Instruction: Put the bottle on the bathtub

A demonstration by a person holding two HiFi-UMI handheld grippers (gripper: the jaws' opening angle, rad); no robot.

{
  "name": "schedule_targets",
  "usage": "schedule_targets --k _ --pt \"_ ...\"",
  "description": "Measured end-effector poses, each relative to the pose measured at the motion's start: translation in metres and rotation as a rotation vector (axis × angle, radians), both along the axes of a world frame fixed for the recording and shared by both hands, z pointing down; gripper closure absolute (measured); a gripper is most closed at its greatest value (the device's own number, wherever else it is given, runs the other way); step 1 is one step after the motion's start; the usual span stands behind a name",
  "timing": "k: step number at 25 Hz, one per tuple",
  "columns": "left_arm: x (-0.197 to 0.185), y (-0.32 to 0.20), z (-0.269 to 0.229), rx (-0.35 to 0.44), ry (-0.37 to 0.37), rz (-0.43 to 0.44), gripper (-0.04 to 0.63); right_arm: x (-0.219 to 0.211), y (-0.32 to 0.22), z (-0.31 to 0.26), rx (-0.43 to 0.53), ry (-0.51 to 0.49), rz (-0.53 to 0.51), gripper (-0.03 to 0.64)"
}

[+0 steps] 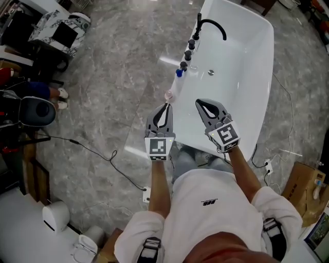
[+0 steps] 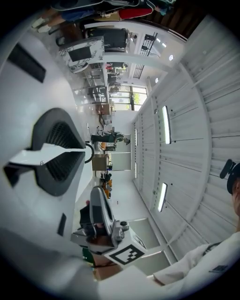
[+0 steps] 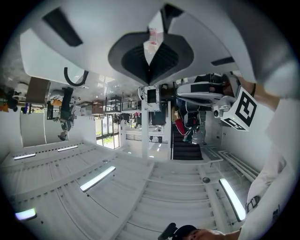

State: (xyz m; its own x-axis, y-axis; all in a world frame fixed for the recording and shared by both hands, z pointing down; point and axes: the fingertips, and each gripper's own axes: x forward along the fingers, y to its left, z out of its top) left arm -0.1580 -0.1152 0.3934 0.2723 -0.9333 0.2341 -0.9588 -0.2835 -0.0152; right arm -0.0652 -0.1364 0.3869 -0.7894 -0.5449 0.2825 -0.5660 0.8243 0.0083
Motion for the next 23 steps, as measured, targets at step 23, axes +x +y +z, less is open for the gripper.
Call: schedule_targets --k 23 --pt "0.008 0.058 -0.055 0.084 -0.004 0.018 0.588 0.005 0.05 -0.053 0.085 -0.038 0.009 0.623"
